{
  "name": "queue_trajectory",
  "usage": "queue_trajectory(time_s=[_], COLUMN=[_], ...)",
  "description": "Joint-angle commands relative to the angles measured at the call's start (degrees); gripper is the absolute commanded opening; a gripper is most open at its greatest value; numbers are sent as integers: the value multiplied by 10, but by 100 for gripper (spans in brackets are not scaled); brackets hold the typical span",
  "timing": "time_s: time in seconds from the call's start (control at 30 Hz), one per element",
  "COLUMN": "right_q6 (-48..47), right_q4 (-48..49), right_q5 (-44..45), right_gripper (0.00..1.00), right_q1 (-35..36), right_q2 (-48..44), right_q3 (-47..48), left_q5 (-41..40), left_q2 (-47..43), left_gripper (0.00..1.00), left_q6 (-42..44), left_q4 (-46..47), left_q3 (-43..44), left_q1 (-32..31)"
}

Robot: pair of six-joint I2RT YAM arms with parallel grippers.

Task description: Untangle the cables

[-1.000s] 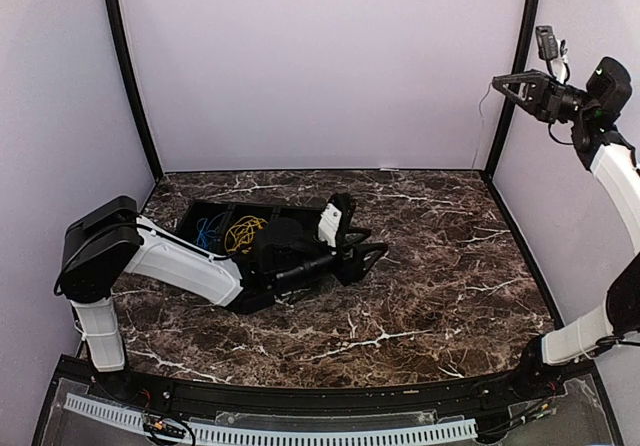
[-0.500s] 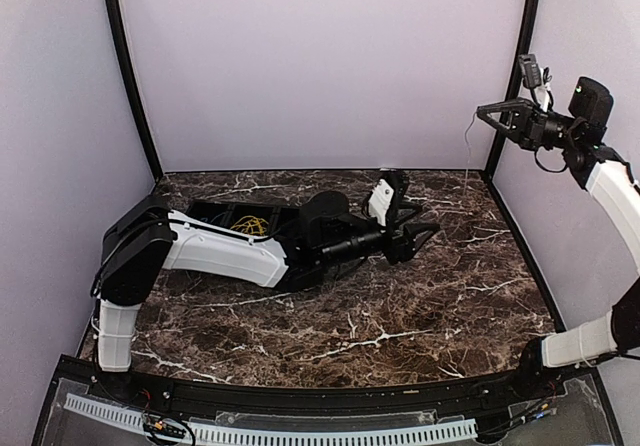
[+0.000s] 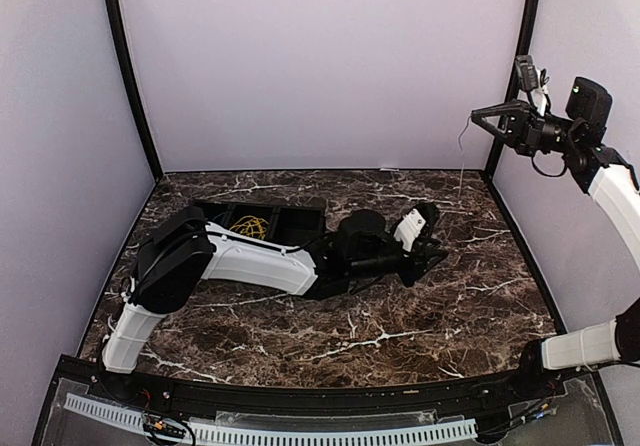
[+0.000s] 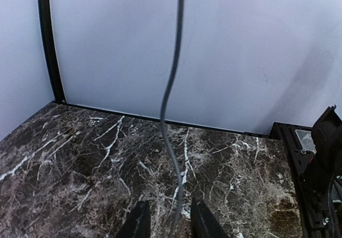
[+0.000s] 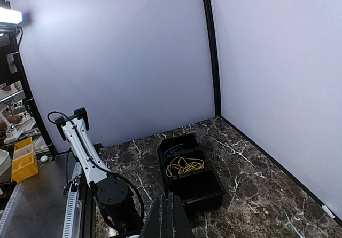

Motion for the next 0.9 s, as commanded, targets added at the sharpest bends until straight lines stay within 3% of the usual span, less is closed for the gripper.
queue_trajectory(time_s=[0.0, 0.1, 0.2, 0.3, 0.53, 0.7, 0.87], right_q6=[-14, -40, -101, -154, -253, -267, -277], right_q4=[-14, -37, -98, -140, -215, -187, -151], right_q5=[10, 16, 43, 64, 97, 117, 138], right_gripper=[0, 0, 1, 14, 44, 55, 60], right_q1=[4, 4, 1, -8, -29, -34, -34], right_q2=[-11, -10, -5, 0, -10, -39, -60], right_q3=[-4, -5, -12, -39, -106, -187, -247], left_q5=[-19, -22, -45, -71, -60, -55, -80], left_q2=[-8, -24, -75, -128, -230, -251, -274], left_gripper=[20, 6, 0, 0, 0, 0, 0], left_q6=[10, 10, 25, 41, 45, 34, 42], left_q4=[-14, -22, -26, -52, -275, -482, -568], left_q3=[23, 13, -20, -56, -11, 70, 107], left_q1=[-3, -3, -2, 4, 45, 94, 121])
